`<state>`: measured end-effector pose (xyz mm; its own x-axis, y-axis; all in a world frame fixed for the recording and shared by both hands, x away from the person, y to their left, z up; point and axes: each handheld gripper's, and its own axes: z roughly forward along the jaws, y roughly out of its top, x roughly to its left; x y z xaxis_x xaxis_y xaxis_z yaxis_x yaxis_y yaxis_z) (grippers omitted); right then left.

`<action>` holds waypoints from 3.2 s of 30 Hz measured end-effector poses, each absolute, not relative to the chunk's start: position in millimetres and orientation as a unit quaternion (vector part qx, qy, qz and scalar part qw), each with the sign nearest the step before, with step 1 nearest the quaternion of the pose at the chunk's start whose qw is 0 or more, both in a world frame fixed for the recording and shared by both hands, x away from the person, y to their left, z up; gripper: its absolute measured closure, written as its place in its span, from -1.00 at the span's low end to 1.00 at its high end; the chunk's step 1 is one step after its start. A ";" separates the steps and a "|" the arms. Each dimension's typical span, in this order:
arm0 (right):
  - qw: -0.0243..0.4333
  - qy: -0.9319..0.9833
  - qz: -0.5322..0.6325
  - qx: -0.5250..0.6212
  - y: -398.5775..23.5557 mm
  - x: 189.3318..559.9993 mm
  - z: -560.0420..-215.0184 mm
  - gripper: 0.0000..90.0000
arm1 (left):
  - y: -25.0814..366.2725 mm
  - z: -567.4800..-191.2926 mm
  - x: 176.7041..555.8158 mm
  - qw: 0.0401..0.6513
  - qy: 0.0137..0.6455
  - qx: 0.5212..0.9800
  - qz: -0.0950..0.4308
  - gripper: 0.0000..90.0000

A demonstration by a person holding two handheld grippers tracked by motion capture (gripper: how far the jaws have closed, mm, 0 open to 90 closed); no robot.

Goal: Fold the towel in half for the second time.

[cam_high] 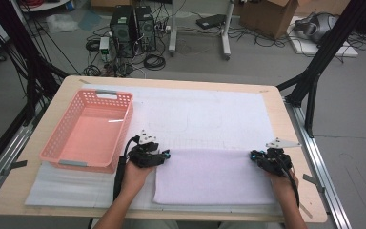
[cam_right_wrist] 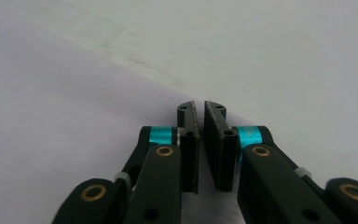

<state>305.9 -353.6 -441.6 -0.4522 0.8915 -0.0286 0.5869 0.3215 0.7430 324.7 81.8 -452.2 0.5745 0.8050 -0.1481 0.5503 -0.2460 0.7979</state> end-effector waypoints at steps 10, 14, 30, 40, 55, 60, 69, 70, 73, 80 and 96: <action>0.201 0.752 0.379 0.501 -377.2 311.5 -438.0 -0.02 | 83.0 -452.6 325.0 0.448 0.441 0.771 0.100 0.73; 0.149 0.768 0.385 0.489 -377.6 321.6 -445.9 0.59 | 83.4 -448.6 326.2 0.464 0.451 0.755 0.110 0.78; 0.236 0.713 0.430 0.501 -379.9 346.2 -428.9 0.82 | 80.6 -427.1 378.4 0.507 0.477 0.697 0.170 0.79; 0.228 0.711 0.403 0.529 -371.7 359.6 -432.8 0.37 | 85.2 -436.4 369.6 0.496 0.470 0.707 0.183 0.20; 0.163 0.762 0.433 0.453 -371.1 287.8 -426.8 0.52 | 92.7 -442.9 305.7 0.503 0.405 0.753 0.126 0.35; 0.153 0.768 0.430 0.449 -372.3 265.9 -434.6 0.59 | 98.3 -450.5 289.7 0.485 0.400 0.769 0.119 0.35; 0.164 0.772 0.414 0.453 -382.1 246.4 -437.3 0.52 | 104.8 -448.4 271.5 0.489 0.396 0.766 0.131 0.15; 0.167 0.767 0.421 0.455 -382.3 245.4 -435.0 0.46 | 105.5 -447.2 271.7 0.497 0.398 0.759 0.134 0.05; 0.185 0.755 0.435 0.453 -382.1 242.6 -428.4 0.24 | 106.8 -443.1 271.4 0.525 0.389 0.744 0.138 -0.12; 0.219 0.733 0.456 0.455 -385.9 237.3 -421.5 -0.17 | 110.7 -436.5 268.2 0.577 0.362 0.719 0.136 -0.40; 0.245 0.723 0.454 0.460 -389.5 236.0 -421.1 -0.53 | 112.5 -434.5 265.8 0.572 0.374 0.711 0.167 -0.55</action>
